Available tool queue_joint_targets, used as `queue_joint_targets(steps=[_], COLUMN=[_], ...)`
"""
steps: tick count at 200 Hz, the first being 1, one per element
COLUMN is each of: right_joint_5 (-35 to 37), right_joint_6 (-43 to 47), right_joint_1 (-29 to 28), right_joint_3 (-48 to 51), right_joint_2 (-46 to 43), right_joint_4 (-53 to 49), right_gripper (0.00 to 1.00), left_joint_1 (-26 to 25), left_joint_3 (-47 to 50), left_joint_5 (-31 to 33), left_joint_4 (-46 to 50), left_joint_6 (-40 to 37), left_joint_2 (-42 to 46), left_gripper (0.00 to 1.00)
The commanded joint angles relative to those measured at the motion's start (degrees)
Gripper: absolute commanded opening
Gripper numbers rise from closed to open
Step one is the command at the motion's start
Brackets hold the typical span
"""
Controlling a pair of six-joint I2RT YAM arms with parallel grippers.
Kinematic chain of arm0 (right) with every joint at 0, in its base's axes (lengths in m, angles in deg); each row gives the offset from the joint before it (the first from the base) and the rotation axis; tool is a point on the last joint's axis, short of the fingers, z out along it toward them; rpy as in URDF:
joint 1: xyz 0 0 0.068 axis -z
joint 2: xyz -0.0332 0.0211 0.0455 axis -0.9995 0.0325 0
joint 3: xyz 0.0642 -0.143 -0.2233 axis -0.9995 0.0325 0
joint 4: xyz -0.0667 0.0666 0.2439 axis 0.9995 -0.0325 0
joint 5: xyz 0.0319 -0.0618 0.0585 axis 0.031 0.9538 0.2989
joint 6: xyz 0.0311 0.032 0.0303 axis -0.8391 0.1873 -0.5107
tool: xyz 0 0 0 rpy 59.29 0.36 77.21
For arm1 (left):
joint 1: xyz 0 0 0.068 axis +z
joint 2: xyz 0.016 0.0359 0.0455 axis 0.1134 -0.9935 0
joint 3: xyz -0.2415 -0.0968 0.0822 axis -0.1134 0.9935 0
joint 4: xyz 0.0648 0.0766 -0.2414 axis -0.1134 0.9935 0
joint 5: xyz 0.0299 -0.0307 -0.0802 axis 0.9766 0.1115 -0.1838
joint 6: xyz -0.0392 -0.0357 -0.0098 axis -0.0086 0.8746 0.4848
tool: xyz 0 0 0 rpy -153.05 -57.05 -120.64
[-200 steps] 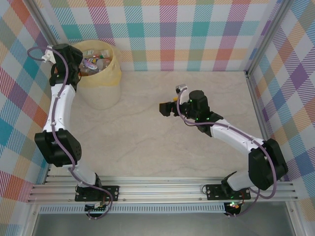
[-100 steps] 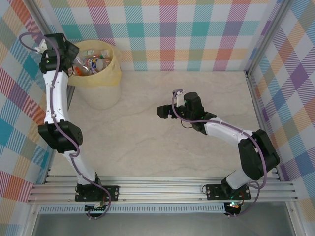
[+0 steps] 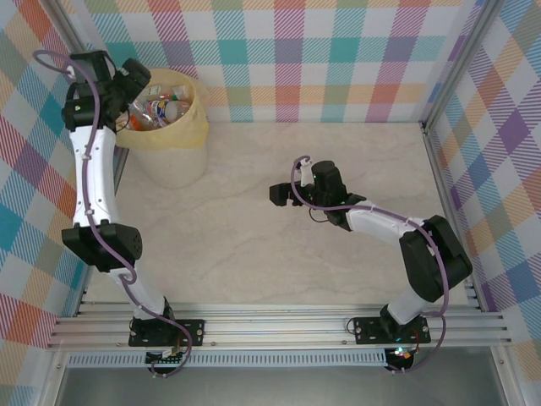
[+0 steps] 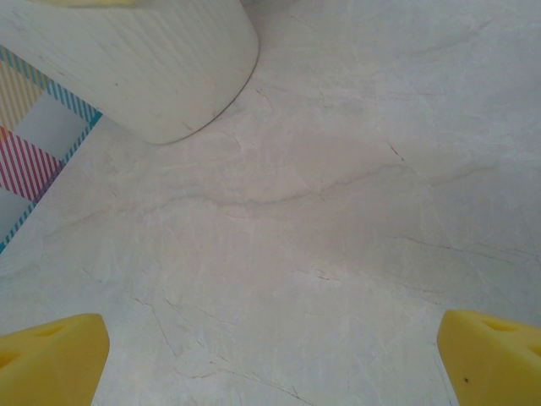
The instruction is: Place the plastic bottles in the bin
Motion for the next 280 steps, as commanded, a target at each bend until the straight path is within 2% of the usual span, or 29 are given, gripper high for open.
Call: queue_joint_targets(steps=[1,30,57,96,125,167,183,232,260,280], right_joint_5=[-0.4,-0.1,0.0,0.3,1.4,7.6,12.5,33.4,38.3,39.7], right_joint_6=[-0.6,-1.1,-1.3,-1.7,-1.8,0.9,2.1,3.6,9.3,11.4], right_joint_1=[0.2,0.2,0.2,0.2,0.2,0.3,0.3,1.6,4.2,7.7], right_joint_3=[0.1,0.6,0.8,1.0,1.8,1.7,2.0,3.4,7.1,9.6], right_joint_2=[0.1,0.4,0.2,-0.3,-2.9,-9.1,-12.0,-18.9,-24.2,-27.3], right_joint_4=[1.3,1.1,1.0,1.1,2.5,1.2,0.4,-6.1,-6.3,-7.4], right_gripper=[1.00,1.00,1.00,1.00,1.00,1.00,1.00,1.00,1.00,1.00], left_joint_1=[-0.6,-0.5,-0.3,-0.1,-0.1,-0.1,-0.1,-1.5,-2.6,-2.8], left_joint_3=[-0.1,0.2,1.5,1.5,1.6,5.0,10.3,36.8,53.3,62.2], left_joint_5=[-3.8,0.2,3.8,2.1,1.0,-1.3,-3.5,-13.0,-14.5,-12.7], left_joint_4=[-1.7,0.3,1.9,1.2,1.4,2.3,0.3,-14.0,-23.3,-27.4], left_joint_6=[1.0,1.1,1.5,1.5,-1.6,-7.5,-8.1,-5.4,-3.9,-4.8], left_joint_2=[-3.9,-7.1,-6.6,-3.6,1.1,9.4,13.8,32.2,43.5,50.5], left_gripper=[1.00,1.00,1.00,1.00,1.00,1.00,1.00,1.00,1.00,1.00])
